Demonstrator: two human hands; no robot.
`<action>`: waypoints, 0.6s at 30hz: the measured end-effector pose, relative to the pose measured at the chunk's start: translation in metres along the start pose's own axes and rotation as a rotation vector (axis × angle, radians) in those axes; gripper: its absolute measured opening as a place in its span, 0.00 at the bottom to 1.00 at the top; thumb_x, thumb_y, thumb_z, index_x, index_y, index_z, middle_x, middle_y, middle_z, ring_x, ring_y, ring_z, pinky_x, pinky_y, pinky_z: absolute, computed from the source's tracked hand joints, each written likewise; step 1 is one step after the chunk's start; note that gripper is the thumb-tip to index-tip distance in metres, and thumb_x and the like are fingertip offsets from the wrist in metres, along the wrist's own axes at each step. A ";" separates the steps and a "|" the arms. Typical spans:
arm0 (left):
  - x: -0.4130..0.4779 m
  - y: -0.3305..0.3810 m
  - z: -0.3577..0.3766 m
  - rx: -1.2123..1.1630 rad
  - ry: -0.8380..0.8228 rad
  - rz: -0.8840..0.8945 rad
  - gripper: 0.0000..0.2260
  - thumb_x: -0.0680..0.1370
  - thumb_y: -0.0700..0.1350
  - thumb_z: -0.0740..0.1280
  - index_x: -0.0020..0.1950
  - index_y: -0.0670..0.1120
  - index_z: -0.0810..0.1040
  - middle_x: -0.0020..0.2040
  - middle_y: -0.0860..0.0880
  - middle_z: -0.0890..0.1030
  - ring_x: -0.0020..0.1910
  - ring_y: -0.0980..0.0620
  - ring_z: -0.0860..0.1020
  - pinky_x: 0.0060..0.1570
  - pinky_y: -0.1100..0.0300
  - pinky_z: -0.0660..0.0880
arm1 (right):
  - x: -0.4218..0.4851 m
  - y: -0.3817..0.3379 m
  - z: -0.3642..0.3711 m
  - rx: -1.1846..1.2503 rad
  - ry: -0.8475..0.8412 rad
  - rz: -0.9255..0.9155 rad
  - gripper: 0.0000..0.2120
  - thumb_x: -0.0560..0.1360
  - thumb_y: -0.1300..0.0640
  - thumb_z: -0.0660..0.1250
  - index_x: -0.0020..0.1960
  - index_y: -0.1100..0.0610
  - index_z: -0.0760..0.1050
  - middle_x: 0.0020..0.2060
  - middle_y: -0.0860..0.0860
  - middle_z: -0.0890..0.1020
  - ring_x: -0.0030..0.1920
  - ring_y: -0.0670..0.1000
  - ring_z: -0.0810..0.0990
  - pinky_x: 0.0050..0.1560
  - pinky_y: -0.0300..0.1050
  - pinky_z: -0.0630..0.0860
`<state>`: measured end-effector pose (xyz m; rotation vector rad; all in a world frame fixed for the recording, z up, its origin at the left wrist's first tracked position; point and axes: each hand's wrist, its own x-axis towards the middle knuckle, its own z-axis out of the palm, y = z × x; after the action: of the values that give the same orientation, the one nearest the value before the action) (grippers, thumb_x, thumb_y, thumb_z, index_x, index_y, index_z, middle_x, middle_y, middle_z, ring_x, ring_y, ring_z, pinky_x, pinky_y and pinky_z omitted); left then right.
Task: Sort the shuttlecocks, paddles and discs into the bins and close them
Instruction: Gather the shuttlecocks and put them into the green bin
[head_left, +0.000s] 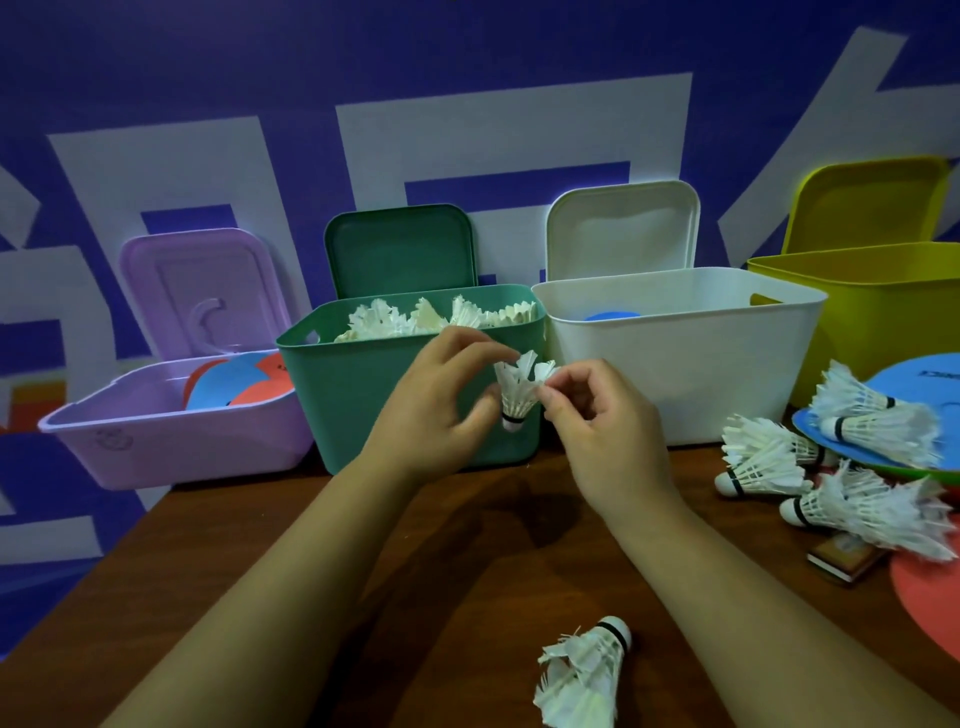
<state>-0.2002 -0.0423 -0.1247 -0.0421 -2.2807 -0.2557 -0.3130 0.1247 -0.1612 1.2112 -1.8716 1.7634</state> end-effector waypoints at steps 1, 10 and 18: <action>0.000 0.001 0.000 0.003 -0.003 0.006 0.13 0.80 0.45 0.68 0.64 0.50 0.80 0.62 0.54 0.74 0.60 0.55 0.76 0.57 0.53 0.78 | 0.000 0.000 0.000 0.001 0.008 -0.006 0.03 0.81 0.55 0.73 0.53 0.51 0.80 0.44 0.43 0.82 0.46 0.44 0.82 0.44 0.36 0.80; -0.005 -0.016 -0.035 0.088 0.488 -0.054 0.02 0.81 0.37 0.71 0.52 0.41 0.82 0.49 0.46 0.78 0.42 0.51 0.78 0.44 0.61 0.76 | 0.002 0.002 -0.001 -0.149 -0.144 -0.133 0.10 0.83 0.58 0.68 0.63 0.49 0.81 0.54 0.39 0.81 0.56 0.40 0.79 0.55 0.32 0.77; -0.023 -0.065 -0.045 0.333 0.455 -0.588 0.23 0.78 0.39 0.66 0.73 0.52 0.74 0.61 0.44 0.74 0.60 0.41 0.71 0.60 0.49 0.70 | 0.006 0.028 -0.012 -0.638 -0.430 0.096 0.08 0.81 0.47 0.67 0.59 0.42 0.81 0.52 0.42 0.74 0.62 0.50 0.69 0.63 0.50 0.75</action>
<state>-0.1592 -0.1138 -0.1236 0.7867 -1.8036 -0.1602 -0.3408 0.1304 -0.1737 1.3034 -2.4911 0.8381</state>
